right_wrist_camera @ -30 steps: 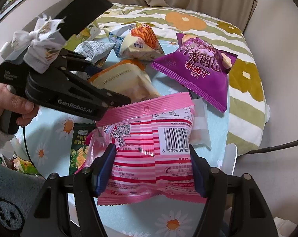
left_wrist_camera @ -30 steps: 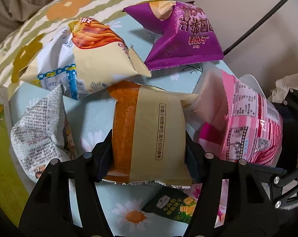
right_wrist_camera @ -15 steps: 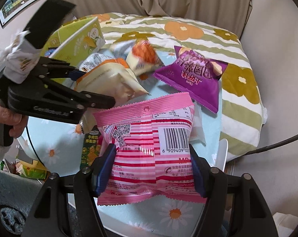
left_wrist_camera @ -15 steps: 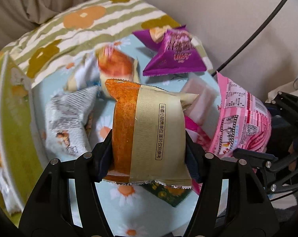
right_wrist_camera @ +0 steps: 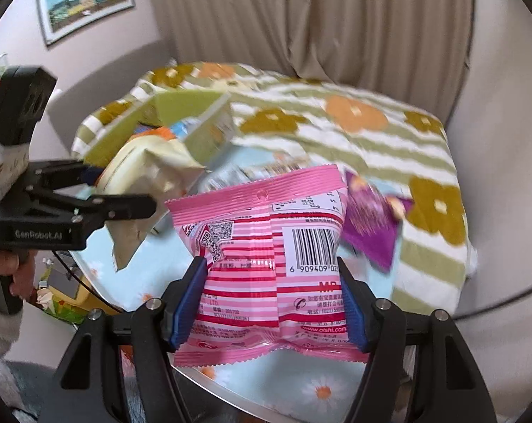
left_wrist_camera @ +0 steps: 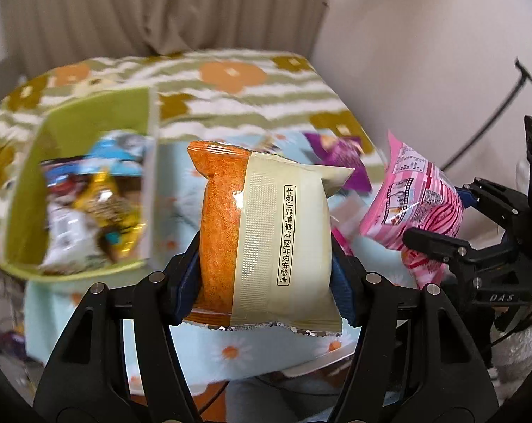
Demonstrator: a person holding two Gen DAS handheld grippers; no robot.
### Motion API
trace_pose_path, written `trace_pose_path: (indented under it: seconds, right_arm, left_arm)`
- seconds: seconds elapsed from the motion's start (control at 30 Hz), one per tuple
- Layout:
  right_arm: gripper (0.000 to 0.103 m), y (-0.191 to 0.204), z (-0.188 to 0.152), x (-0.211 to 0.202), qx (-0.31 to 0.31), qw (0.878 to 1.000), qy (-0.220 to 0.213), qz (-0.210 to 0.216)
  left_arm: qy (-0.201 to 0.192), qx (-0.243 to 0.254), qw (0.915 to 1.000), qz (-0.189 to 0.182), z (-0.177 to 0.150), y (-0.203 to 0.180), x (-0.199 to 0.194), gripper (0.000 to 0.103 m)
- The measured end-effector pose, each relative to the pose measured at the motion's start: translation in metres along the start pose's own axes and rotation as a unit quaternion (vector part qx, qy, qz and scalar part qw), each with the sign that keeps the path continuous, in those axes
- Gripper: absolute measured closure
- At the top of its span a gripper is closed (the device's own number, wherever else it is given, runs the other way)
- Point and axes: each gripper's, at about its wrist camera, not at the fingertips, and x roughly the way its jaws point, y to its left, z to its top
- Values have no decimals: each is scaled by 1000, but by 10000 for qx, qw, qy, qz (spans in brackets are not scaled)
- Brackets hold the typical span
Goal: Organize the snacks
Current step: 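Carry both held bags over the lime-green box, then open the left tool to drop its bag while the right tool drops the pink bag into the box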
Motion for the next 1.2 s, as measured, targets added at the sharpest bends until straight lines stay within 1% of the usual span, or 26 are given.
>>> trace_pose_path:
  seconds: [0.17,0.27,0.37,0.5,0.7,0.8,0.93,1.03,1.13,1.2]
  right_arm:
    - [39,30,32,-7,-167,9991,-266,279]
    - [39,48,54,-4,-172,9982,-363,450]
    - [39,69,75,2,-168,9974,-457,538]
    - [39,94,103,18,-68,9973,-468,560]
    - [38,126,143,54,179,9978,-345,545]
    - [39,138,160,77,299,9980,-269,497]
    - [38,153,179,107,449,9979,-169,428]
    - [39,161,188,126,594,9976,-78,357]
    - [38,167,194,144,737,9969,30,272]
    - [39,168,196,152,799,9965,110,229]
  left_arm:
    - [-373,-426,9979,318,-2,38,-47,43]
    - [-515,-589,9957,501,0,64,-65,43]
    - [-600,-769,9933,626,2,94,-75,43]
    - [-605,-940,9909,749,10,138,-75,43]
    - [-499,-1098,9889,867,26,206,-57,43]
    - [-414,-1096,9888,925,38,236,-39,43]
    - [-255,-1156,9893,856,53,274,-9,43]
    - [-90,-1152,9905,740,64,294,17,43]
    - [52,-1148,9913,642,68,305,37,43]
    - [152,-1136,9913,642,68,309,48,38]
